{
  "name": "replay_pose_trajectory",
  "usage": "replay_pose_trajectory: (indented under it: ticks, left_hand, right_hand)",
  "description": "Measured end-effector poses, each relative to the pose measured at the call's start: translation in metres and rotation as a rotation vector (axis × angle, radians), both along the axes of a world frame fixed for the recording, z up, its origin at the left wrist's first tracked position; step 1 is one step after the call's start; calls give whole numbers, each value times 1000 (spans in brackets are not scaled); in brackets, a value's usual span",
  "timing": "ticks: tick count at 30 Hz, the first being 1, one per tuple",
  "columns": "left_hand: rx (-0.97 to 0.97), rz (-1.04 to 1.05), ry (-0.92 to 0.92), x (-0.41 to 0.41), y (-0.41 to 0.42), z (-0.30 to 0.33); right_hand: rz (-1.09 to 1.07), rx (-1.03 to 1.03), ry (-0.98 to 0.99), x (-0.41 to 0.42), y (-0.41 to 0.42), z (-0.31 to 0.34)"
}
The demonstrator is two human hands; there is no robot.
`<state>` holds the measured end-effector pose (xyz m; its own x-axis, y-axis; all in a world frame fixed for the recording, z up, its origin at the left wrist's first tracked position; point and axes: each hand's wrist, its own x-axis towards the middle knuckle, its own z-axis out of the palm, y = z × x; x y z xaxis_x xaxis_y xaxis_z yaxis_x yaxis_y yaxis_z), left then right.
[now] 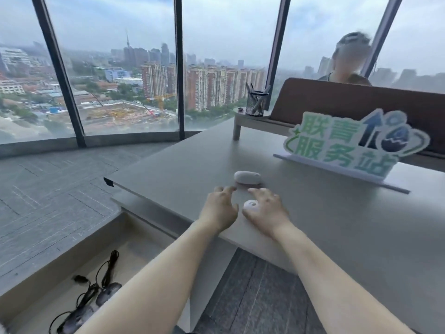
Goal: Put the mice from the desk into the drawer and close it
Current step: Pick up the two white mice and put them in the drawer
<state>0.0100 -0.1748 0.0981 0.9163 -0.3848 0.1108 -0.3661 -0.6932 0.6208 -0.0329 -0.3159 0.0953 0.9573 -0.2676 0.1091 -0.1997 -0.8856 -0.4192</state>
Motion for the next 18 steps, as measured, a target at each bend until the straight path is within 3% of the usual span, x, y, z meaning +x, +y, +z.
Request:
replay_pose_trajectory:
  ticks: [4,14,18]
  left_hand:
    - [81,0,18,48,-31,-1]
    - [294,-117,-48,134,-101,-21]
    - [256,-116,-80,146,-108,-24]
  right_hand:
    - [68,0,48,10,-22,-18]
    - [-43,-14,-97,30,-49,-35]
    - [-66,-16,-123,32,-48,-38]
